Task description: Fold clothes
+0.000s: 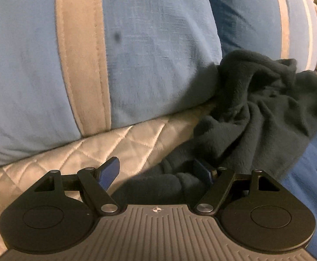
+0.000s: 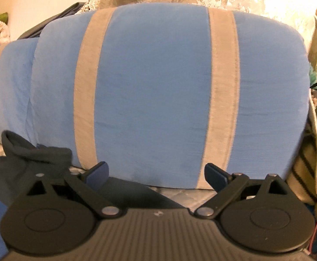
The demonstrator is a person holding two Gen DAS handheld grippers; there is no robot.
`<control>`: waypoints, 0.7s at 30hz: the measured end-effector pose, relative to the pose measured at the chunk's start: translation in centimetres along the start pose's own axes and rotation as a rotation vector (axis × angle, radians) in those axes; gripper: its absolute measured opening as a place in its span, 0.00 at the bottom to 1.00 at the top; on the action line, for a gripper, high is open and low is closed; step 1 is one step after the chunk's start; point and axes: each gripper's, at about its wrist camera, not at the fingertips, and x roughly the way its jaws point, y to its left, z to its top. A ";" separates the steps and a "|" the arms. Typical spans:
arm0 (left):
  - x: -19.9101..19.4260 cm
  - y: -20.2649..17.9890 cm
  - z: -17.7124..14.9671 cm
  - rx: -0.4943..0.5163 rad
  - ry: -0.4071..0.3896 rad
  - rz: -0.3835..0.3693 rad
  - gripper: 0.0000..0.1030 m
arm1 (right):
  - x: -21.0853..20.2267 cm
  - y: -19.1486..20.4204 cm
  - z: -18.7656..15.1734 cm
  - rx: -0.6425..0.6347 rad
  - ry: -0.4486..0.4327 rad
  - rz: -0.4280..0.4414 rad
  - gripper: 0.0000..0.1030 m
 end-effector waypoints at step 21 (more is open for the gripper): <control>2.0 -6.4 1.1 0.342 -0.043 0.461 0.10 | 3.5 2.6 0.4 -0.233 0.072 0.033 0.96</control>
